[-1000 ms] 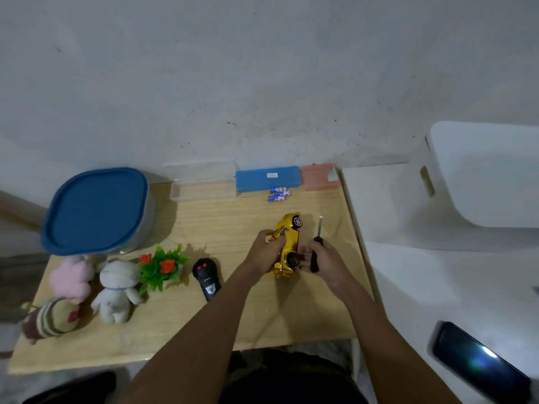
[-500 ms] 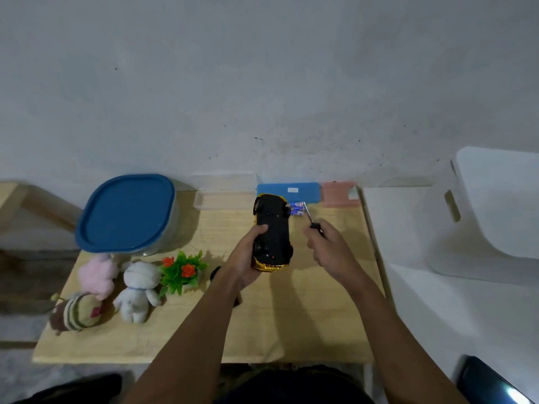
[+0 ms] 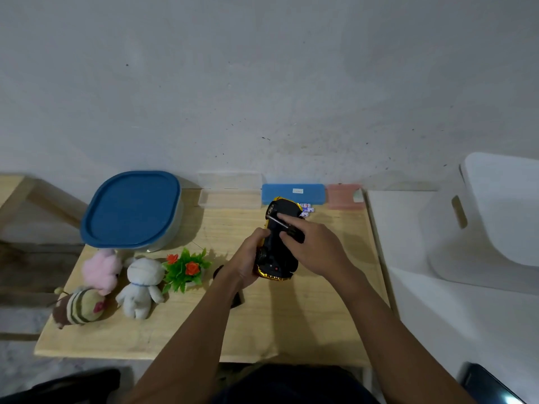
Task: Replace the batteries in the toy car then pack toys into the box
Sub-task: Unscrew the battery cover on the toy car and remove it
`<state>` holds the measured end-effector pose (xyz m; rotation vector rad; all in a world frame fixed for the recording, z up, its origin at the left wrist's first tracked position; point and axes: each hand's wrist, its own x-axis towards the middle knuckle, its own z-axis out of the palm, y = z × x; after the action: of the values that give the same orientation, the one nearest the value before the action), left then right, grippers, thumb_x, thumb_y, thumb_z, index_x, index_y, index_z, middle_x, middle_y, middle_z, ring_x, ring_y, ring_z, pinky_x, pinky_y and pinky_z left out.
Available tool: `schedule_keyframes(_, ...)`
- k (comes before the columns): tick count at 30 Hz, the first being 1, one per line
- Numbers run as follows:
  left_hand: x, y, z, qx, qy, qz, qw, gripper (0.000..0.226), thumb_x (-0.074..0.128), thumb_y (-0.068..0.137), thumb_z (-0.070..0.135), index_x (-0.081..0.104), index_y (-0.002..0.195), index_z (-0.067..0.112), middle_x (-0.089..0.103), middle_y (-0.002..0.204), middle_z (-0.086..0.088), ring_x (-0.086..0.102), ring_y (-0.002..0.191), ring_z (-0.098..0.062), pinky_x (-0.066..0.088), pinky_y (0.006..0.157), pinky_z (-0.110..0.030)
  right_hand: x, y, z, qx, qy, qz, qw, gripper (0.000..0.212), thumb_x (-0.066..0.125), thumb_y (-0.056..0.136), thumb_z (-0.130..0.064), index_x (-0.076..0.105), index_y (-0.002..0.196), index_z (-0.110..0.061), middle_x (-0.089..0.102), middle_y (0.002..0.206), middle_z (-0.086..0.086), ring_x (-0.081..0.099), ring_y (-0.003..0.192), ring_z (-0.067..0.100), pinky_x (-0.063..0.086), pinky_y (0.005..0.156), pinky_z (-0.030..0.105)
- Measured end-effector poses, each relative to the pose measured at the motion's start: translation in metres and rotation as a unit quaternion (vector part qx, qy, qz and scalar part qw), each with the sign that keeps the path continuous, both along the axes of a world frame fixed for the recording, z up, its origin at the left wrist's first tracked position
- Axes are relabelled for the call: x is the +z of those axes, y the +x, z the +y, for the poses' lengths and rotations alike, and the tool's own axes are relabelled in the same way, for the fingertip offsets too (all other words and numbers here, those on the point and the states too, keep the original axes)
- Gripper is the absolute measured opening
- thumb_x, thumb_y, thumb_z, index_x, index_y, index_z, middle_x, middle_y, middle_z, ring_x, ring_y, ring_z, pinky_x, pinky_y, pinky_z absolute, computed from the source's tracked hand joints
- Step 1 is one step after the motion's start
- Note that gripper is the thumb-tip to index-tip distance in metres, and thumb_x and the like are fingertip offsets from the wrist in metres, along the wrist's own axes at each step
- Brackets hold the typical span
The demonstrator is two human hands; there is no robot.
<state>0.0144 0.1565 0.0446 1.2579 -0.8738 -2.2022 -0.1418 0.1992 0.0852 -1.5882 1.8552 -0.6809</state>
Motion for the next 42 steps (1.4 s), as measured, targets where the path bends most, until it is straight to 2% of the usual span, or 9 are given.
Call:
schedule_keyframes(3,0.002,0.000,0.000,0.008,-0.004,-0.006,1.000,0.038,0.036,0.097,0.031,0.065,0.101,0.008,0.071,0.088,-0.010,0.070,0.076,-0.023,0.054,0.069,-0.033,-0.001,0.002,-0.002,-0.003,-0.014,0.015,1.000,0.038,0.055,0.090,-0.040,0.057,0.127,-0.050,0.071,0.095,-0.012,0.062,0.079,0.013,0.045,0.064,0.026)
schedule_keyframes(8,0.007,-0.003,0.002,0.020,-0.019,-0.030,0.999,0.038,0.036,0.096,0.030,0.062,0.106,0.005,0.068,0.091,-0.013,0.067,0.079,-0.025,0.054,0.070,-0.033,0.000,0.005,-0.008,-0.012,-0.025,-0.064,0.998,0.025,0.057,0.090,-0.030,0.064,0.112,-0.037,0.069,0.099,-0.014,0.063,0.090,0.012,0.054,0.077,0.033)
schedule_keyframes(16,0.010,0.000,-0.005,-0.008,-0.055,-0.016,0.998,0.036,0.035,0.099,0.028,0.065,0.099,0.007,0.072,0.080,-0.006,0.069,0.073,-0.019,0.056,0.060,-0.026,0.004,0.005,-0.013,-0.009,0.001,-0.126,0.992,0.021,0.056,0.089,-0.029,0.060,0.084,-0.049,0.066,0.096,-0.016,0.063,0.091,0.010,0.053,0.075,0.030)
schedule_keyframes(22,0.020,0.003,-0.009,-0.044,-0.073,-0.005,0.996,0.025,0.050,0.094,0.026,0.066,0.103,0.010,0.074,0.088,-0.006,0.072,0.080,-0.018,0.057,0.065,-0.029,0.007,0.001,-0.019,0.018,0.029,-0.134,0.990,0.015,0.055,0.087,-0.029,0.062,0.085,-0.042,0.066,0.092,-0.014,0.063,0.090,0.014,0.055,0.081,0.040)
schedule_keyframes(26,0.024,0.003,-0.013,-0.031,-0.086,-0.019,0.996,0.046,0.056,0.079,0.031,0.065,0.115,0.005,0.071,0.102,-0.014,0.071,0.092,-0.025,0.058,0.072,-0.035,0.009,-0.001,-0.017,0.017,0.036,-0.195,0.980,0.016,0.057,0.091,-0.026,0.064,0.096,-0.039,0.067,0.100,-0.010,0.064,0.095,0.011,0.054,0.086,0.035)
schedule_keyframes(29,0.022,0.006,-0.018,-0.012,-0.095,-0.015,0.995,0.053,0.053,0.082,0.034,0.063,0.121,0.000,0.068,0.105,-0.017,0.067,0.096,-0.030,0.055,0.082,-0.041,0.009,-0.010,-0.009,-0.003,0.056,-0.261,0.964,0.008,0.051,0.096,-0.025,0.057,0.100,-0.028,0.059,0.077,-0.014,0.054,0.069,0.007,0.046,0.074,0.030)
schedule_keyframes(33,0.018,0.012,-0.023,0.019,-0.095,0.001,0.995,0.027,0.045,0.095,0.028,0.066,0.102,0.011,0.072,0.083,-0.003,0.068,0.077,-0.018,0.057,0.067,-0.030,0.008,-0.026,0.001,-0.007,0.097,-0.244,0.965,0.011,0.051,0.098,-0.030,0.050,0.093,-0.020,0.056,0.067,-0.005,0.038,0.051,0.008,0.032,0.053,0.028)
schedule_keyframes(37,0.017,0.015,-0.024,0.026,-0.103,0.012,0.994,0.026,0.041,0.098,0.023,0.066,0.100,0.014,0.071,0.083,-0.002,0.068,0.078,-0.017,0.057,0.068,-0.029,0.015,-0.029,0.001,-0.019,0.082,-0.219,0.972,0.014,0.054,0.097,-0.032,0.055,0.092,-0.019,0.055,0.065,-0.004,0.036,0.043,0.004,0.030,0.051,0.027)
schedule_keyframes(42,0.019,0.012,-0.024,0.015,-0.118,0.009,0.993,0.037,0.051,0.078,0.031,0.067,0.105,0.012,0.070,0.092,-0.007,0.067,0.083,-0.020,0.058,0.071,-0.032,0.021,-0.026,0.000,-0.011,0.080,-0.184,0.980,0.018,0.055,0.097,-0.034,0.057,0.092,-0.016,0.053,0.063,-0.005,0.036,0.044,0.003,0.032,0.054,0.026)
